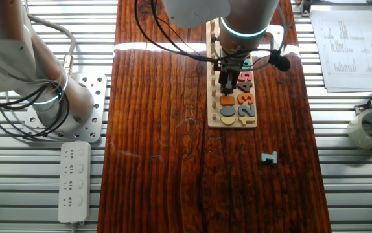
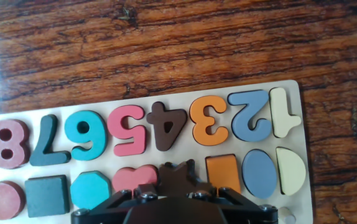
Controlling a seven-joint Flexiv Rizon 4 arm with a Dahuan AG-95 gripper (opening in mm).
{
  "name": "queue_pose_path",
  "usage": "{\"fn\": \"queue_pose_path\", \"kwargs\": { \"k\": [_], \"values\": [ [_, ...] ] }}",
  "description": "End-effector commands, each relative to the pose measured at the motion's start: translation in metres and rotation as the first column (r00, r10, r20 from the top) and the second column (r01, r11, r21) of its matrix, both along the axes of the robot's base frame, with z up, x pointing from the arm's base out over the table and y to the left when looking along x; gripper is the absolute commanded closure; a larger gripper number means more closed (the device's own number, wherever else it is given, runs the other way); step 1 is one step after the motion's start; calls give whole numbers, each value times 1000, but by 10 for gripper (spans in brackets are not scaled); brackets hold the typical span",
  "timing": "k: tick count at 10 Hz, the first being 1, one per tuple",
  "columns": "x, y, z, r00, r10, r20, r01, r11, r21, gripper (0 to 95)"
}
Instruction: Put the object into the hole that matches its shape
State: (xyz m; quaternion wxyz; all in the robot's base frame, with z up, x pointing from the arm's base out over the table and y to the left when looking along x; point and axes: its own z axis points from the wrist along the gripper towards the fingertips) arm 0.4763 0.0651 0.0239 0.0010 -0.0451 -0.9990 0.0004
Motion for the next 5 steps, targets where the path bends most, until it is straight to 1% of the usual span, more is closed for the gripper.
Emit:
{"fn": "queue_pose_path", "kwargs": {
  "k": [1,5],
  "values": [
    [0,-2,1,1000,-2,-10,2,1000,-9,950],
    [-1,-2,3,1000,-10,-19,10,1000,-13,950]
  ]
}}
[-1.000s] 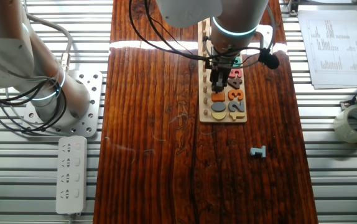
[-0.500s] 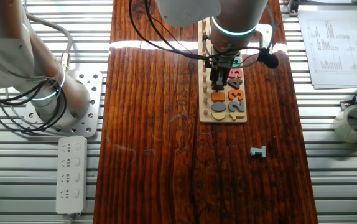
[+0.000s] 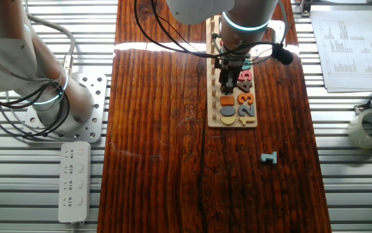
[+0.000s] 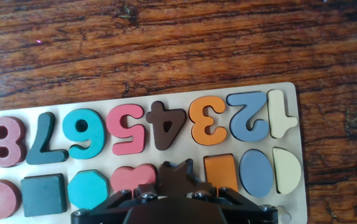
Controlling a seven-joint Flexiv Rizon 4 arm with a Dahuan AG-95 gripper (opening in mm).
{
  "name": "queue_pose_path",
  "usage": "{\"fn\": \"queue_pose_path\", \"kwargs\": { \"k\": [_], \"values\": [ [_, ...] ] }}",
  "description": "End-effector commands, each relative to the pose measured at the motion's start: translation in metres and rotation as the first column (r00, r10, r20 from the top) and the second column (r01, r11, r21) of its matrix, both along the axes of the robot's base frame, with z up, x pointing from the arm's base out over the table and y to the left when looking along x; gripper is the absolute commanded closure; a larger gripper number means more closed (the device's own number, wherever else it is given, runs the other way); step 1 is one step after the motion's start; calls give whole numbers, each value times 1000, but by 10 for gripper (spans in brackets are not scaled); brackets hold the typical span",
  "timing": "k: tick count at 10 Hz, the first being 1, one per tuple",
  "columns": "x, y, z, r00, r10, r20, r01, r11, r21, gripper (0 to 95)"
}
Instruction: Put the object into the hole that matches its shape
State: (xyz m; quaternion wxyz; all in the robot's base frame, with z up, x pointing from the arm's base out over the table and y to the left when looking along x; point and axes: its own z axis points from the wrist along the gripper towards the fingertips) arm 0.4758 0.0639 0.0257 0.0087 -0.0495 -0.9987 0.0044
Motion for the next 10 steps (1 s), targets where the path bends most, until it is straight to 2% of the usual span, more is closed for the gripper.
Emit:
{"fn": "queue_pose_path", "kwargs": {
  "k": [1,5,8,9,10],
  "values": [
    [0,-1,1,1000,-3,-4,2,1000,-8,950],
    [0,-8,3,1000,-1,-8,1,1000,-4,950],
    [1,-8,-5,1000,0,-14,0,1000,3,950],
    [1,-7,-5,1000,0,-25,0,1000,-2,950],
    [1,-7,-4,1000,8,-25,-8,1000,-11,950]
  ]
}}
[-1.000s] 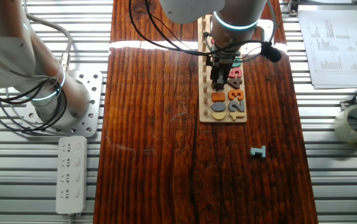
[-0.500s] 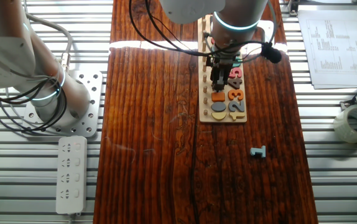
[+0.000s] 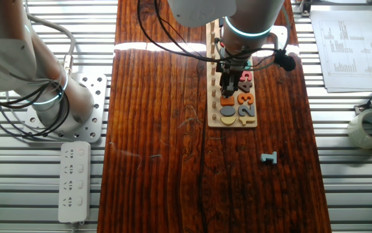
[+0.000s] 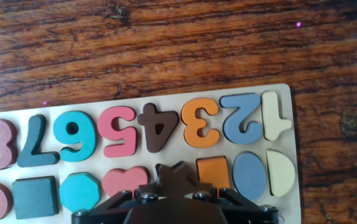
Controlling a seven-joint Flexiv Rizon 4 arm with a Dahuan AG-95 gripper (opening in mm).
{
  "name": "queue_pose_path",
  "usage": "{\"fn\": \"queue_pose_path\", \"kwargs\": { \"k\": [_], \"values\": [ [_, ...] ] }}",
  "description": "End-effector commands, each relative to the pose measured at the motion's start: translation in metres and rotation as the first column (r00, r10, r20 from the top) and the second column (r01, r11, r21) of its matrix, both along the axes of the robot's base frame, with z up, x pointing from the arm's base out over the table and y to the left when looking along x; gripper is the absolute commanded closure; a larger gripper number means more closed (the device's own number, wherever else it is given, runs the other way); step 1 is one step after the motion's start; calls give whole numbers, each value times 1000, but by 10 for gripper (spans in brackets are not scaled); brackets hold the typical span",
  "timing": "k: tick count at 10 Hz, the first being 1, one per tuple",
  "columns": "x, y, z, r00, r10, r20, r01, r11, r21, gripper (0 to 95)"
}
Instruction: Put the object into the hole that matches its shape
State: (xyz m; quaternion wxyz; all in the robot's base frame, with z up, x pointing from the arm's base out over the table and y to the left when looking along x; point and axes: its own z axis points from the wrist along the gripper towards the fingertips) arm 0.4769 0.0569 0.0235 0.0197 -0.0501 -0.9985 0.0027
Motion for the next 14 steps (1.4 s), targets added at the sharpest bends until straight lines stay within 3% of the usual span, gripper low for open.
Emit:
{"fn": "queue_pose_path", "kwargs": {
  "k": [1,14],
  "values": [
    [0,0,1,1000,8,-3,-8,1000,-10,950],
    [-1,7,1,1000,28,-15,-28,1000,5,950]
  ]
}}
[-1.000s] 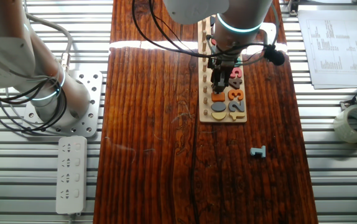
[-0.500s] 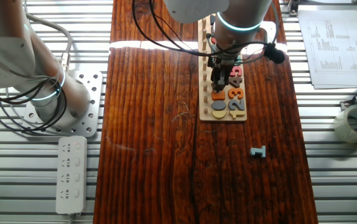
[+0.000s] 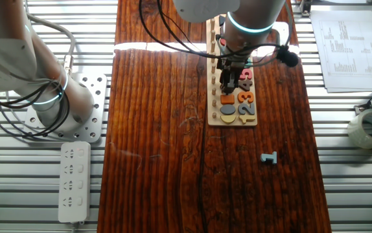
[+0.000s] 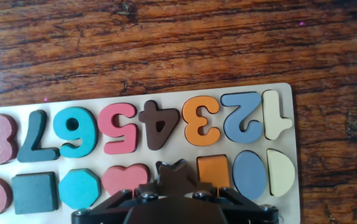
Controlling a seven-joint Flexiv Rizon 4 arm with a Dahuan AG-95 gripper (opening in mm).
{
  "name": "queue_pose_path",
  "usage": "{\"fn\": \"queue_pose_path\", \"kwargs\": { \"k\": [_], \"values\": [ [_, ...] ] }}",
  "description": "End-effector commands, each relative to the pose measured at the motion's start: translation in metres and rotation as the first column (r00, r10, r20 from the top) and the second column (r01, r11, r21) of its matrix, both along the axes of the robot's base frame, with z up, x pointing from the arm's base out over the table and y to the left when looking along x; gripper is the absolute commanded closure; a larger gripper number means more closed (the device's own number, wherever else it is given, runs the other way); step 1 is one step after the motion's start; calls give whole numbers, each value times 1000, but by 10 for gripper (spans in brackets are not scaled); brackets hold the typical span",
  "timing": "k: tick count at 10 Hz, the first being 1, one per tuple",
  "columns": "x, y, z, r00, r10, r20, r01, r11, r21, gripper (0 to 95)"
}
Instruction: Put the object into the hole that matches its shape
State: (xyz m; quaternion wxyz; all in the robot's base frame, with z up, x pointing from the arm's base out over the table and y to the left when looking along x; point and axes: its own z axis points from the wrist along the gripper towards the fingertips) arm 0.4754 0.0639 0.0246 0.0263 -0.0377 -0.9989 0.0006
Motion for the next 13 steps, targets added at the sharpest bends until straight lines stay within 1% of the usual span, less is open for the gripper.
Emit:
{"fn": "queue_pose_path", "kwargs": {
  "k": [1,3,11,13],
  "values": [
    [0,0,0,1000,9,-11,-9,1000,-1,950],
    [0,0,0,999,24,-28,-24,1000,2,950],
    [0,0,-1,999,23,-32,-23,1000,4,950],
    [0,0,-1,999,16,-29,-15,1000,10,950]
  ]
}}
